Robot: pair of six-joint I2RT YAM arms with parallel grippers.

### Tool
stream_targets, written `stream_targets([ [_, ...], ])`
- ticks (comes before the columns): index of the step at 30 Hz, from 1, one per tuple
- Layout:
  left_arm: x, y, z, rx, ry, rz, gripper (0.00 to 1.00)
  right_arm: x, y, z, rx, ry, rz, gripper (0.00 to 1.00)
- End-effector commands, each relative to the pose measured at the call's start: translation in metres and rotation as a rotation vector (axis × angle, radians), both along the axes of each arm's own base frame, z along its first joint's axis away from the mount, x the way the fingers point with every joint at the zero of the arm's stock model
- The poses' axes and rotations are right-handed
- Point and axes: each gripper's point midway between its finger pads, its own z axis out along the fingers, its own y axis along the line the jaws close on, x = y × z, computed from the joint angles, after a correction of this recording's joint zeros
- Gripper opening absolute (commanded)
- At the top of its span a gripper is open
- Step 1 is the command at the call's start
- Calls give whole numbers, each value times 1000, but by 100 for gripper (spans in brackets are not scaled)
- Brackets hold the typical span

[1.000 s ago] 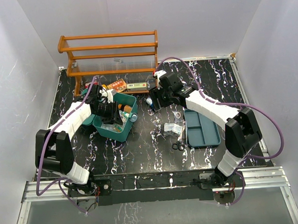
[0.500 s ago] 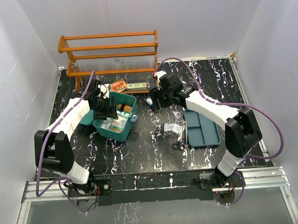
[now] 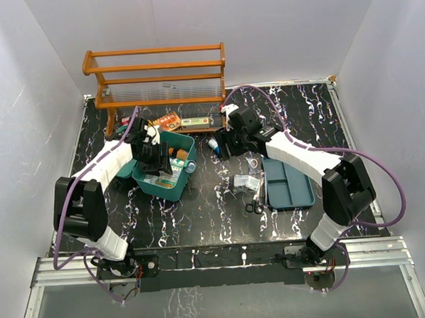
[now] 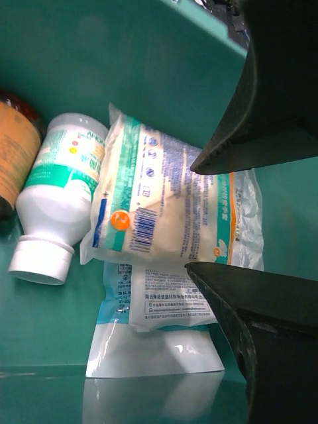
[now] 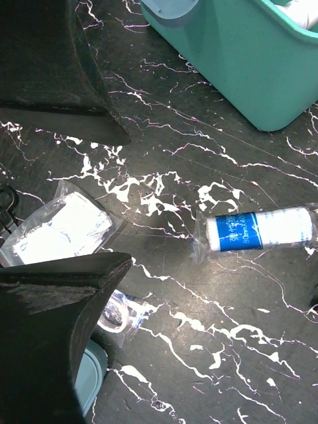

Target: Organize the medicine kit

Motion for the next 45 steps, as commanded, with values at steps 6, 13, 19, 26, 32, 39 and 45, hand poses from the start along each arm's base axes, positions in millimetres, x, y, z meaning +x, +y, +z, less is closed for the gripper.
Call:
stream_targets([
  [6, -32, 3, -37, 232, 88, -68, 52, -1, 0, 26, 59, -78, -4, 63],
  [13, -49, 9, -36, 308, 91, -119, 51, -6, -6, 26, 54, -82, -14, 62],
  [19, -27, -5, 0, 243, -9, -125, 60, -9, -10, 30, 58, -88, -34, 62],
  [26, -4, -10, 37, 225, -117, -89, 66, -10, -18, 42, 69, -116, -78, 62],
  [32, -2, -7, 49, 214, -158, -45, 60, -11, -32, 43, 63, -128, -172, 61],
  [39, 13, -16, 103, 104, -346, 46, 59, -29, -50, 15, 16, -15, -281, 61],
  [45, 11, -26, 160, -31, -515, 59, 63, -53, -55, -21, -21, 131, -305, 60],
])
